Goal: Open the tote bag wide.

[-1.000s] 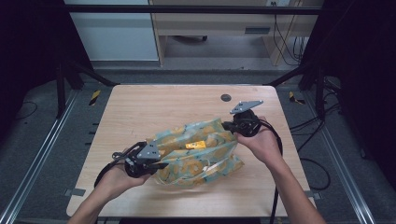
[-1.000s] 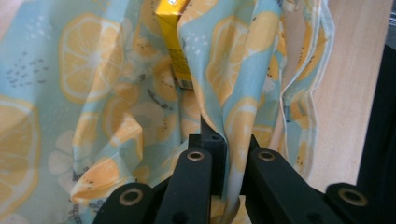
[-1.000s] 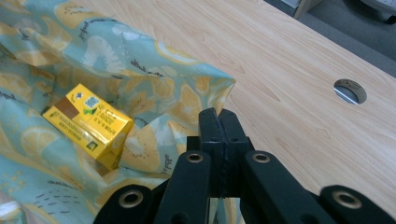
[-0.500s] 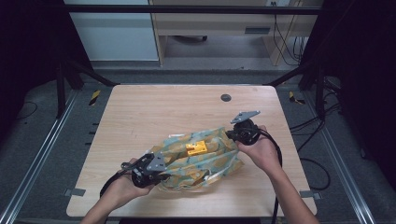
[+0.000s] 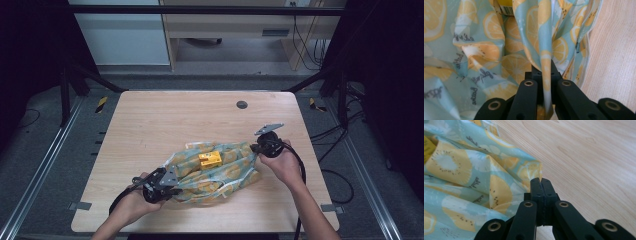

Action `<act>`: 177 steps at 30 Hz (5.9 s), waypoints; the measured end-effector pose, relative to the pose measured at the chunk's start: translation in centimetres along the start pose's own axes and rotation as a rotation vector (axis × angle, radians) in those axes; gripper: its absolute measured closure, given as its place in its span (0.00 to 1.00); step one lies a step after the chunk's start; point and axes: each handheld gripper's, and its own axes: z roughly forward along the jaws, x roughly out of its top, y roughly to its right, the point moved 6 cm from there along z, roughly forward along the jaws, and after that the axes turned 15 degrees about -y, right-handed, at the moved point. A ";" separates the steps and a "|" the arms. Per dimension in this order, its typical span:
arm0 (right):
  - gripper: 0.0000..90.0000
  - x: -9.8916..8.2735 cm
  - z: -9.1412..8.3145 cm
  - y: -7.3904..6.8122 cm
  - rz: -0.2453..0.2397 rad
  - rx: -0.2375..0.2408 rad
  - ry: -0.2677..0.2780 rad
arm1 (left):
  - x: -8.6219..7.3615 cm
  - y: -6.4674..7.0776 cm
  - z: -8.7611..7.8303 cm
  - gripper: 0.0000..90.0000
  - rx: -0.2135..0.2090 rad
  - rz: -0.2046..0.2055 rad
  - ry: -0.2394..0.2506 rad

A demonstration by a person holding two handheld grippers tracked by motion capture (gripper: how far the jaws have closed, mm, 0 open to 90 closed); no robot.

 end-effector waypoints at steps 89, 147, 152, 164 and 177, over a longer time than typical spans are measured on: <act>0.75 -2.6 -0.2 -1.1 0.007 0.016 0.010 | -2.1 1.2 -1.3 0.64 -0.010 -0.087 0.146; 1.00 0.1 -4.6 -6.9 -0.128 0.045 0.127 | 3.5 -2.5 -4.4 0.95 0.032 -0.148 0.208; 1.00 -0.2 -4.1 -7.4 -0.141 0.035 0.113 | 4.0 -2.3 -3.7 1.00 0.049 -0.131 0.184; 1.00 -2.2 -2.4 -6.9 -0.162 -0.017 0.070 | 3.5 -3.2 -0.1 1.00 0.113 -0.091 0.106; 1.00 -4.4 -0.6 -5.6 -0.146 -0.016 0.039 | 3.3 -5.2 1.5 1.00 0.152 -0.165 0.131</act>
